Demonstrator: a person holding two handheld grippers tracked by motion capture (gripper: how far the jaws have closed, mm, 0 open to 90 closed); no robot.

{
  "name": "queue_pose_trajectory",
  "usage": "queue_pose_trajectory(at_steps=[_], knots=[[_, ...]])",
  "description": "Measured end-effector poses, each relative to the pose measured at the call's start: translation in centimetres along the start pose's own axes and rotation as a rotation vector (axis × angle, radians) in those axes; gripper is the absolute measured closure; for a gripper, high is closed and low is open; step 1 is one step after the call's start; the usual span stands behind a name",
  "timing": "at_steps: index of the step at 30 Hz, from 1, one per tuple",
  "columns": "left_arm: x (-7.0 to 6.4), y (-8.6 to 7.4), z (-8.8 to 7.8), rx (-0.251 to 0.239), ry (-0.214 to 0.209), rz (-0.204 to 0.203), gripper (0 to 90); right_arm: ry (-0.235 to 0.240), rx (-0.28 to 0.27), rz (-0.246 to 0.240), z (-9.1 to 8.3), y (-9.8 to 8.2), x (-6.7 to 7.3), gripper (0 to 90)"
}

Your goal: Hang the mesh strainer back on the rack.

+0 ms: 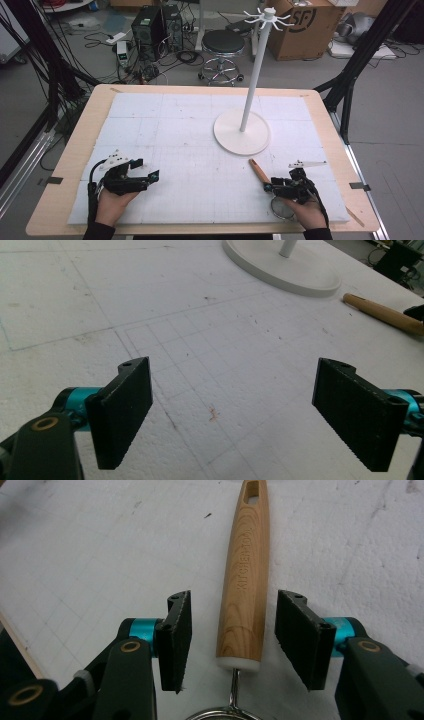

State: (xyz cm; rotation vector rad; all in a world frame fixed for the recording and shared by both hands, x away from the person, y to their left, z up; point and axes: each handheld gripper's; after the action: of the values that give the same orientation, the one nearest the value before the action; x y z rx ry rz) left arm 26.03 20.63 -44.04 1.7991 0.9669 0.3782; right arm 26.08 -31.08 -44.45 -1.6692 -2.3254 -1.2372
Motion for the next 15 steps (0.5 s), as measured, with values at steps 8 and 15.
queue_pose_trajectory(at_steps=[8,15], knots=[[0.01,-0.01,-0.03,-0.001,0.001,-0.003,16.9,-0.019,0.019,-0.016,0.19,0.03,0.30,52.5],[0.02,-0.04,-0.01,0.000,0.000,-0.001,16.9,-0.045,0.032,-0.045,0.30,0.14,0.60,53.9]])
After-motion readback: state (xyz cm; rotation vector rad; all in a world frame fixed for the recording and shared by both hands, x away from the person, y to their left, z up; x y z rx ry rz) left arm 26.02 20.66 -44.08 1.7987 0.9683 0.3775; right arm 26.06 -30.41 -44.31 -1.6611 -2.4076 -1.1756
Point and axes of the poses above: each handheld gripper's, and its own axes: z roughly forward along the jaws, y roughly out of its top, x roughly to its left, and after that the axes turned 6 degrees about z, right-handed
